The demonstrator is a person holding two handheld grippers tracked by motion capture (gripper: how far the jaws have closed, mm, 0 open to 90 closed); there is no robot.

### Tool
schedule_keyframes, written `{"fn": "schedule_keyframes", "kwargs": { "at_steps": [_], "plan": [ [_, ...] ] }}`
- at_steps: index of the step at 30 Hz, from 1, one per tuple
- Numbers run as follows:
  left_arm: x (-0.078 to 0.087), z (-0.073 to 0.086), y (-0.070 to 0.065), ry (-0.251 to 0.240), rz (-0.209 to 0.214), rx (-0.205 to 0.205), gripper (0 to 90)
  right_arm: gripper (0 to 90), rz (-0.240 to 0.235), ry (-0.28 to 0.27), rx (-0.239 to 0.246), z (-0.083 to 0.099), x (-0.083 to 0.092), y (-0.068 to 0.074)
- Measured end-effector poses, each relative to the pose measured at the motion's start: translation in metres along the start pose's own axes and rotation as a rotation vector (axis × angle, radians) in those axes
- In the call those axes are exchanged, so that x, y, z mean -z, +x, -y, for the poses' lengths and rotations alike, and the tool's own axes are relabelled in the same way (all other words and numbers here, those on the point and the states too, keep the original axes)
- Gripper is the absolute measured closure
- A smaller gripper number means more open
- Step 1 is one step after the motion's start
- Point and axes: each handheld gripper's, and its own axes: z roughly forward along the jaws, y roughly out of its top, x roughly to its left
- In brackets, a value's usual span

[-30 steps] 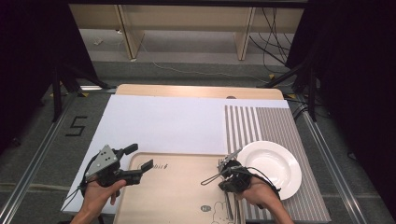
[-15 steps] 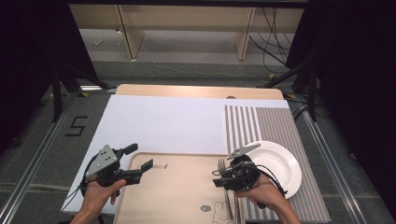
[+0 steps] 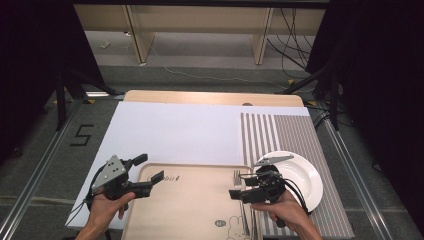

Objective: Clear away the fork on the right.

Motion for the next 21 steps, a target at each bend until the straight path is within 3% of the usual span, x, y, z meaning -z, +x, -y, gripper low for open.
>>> {"fn": "schedule_keyframes", "kwargs": {
  "at_steps": [5,10,13,21],
  "plan": [
    [0.000,0.000,0.000,-0.002,0.003,0.002,17.4,19.0,0.000,-0.020,-0.011,0.004,0.006,-0.003],
    [0.000,0.000,-0.001,-0.001,0.006,-0.002,17.4,18.7,0.038,-0.046,-0.038,0.010,0.013,-0.009],
    [0.000,0.000,0.000,-0.002,0.005,-0.002,17.4,17.9,0.050,-0.056,-0.082,0.012,0.018,-0.012],
    [0.000,-0.001,-0.001,-0.002,0.005,-0.005,17.4,17.2,0.096,-0.078,-0.090,0.019,0.031,-0.021]
  ]
}}
